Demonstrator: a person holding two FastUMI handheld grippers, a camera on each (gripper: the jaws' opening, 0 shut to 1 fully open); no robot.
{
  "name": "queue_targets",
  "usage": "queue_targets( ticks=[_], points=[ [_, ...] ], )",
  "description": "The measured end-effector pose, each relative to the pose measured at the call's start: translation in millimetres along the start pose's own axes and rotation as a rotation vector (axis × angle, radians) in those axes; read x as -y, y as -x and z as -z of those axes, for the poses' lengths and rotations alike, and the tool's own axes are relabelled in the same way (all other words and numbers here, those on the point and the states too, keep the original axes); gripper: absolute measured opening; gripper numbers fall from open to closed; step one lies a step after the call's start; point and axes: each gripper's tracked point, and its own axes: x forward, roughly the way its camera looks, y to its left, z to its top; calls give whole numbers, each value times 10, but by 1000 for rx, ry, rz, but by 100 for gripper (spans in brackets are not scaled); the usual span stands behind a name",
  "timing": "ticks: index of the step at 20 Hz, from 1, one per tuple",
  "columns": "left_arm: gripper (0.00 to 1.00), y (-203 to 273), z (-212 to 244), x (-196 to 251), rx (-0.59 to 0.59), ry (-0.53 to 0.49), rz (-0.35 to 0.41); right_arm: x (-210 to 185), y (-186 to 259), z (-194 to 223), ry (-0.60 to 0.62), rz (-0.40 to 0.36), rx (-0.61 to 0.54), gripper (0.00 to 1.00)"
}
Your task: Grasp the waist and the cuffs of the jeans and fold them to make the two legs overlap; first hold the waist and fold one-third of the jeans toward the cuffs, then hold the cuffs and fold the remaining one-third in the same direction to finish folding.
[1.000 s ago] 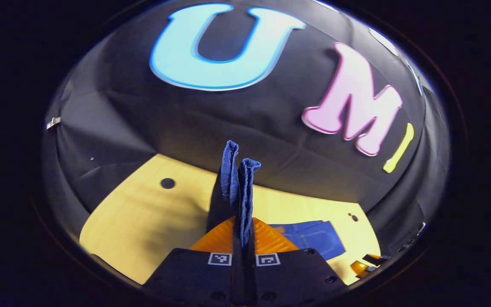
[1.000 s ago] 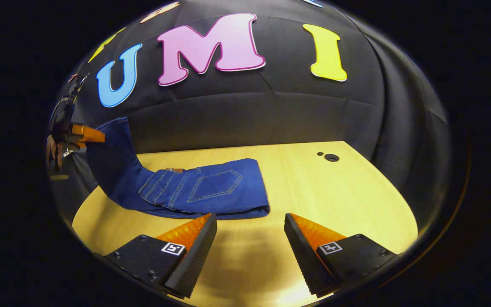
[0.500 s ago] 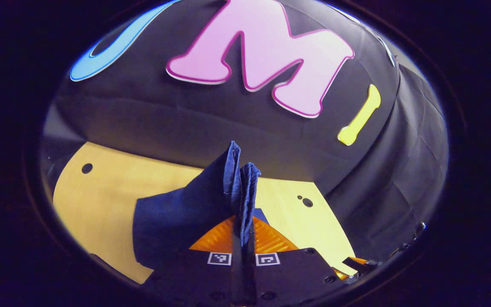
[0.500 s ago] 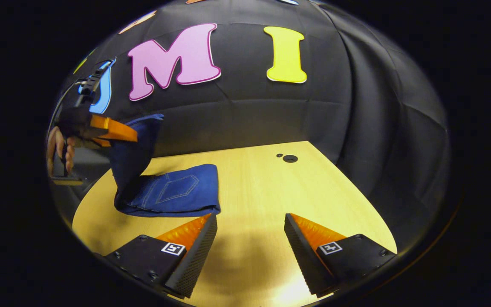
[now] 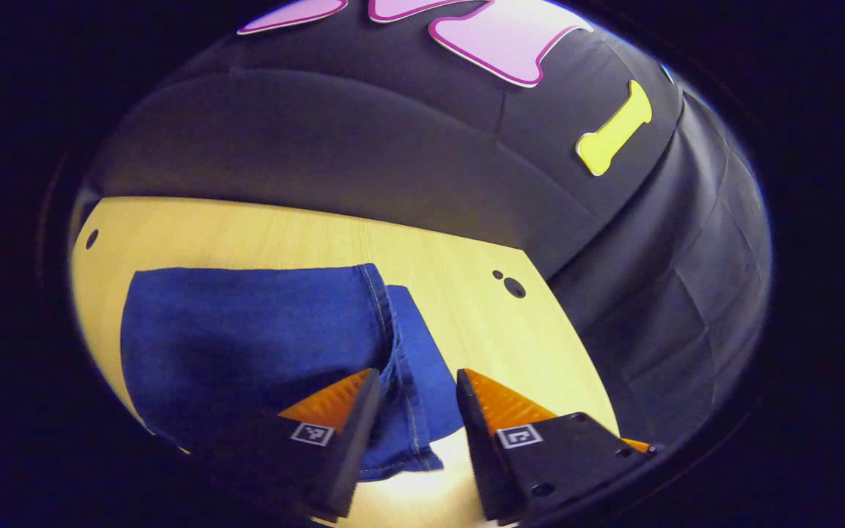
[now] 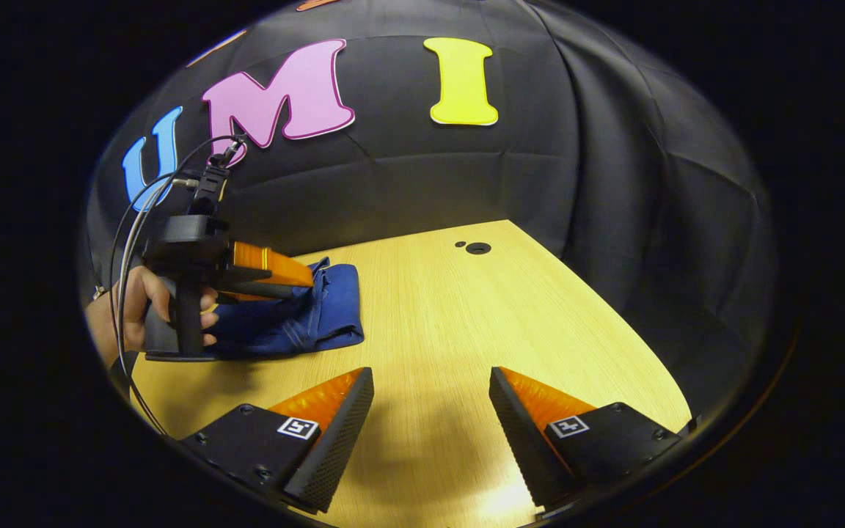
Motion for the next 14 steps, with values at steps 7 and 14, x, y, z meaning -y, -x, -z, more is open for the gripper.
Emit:
queue_targets(
  ticks=[7, 14],
  points=[
    [96, 1062, -268, 61, 206, -112, 4, -336, 383, -396, 9, -24, 85, 97],
    [97, 3012, -329, -224, 472, -203, -152, -948, 1198, -1080, 69, -88, 258, 97]
  ],
)
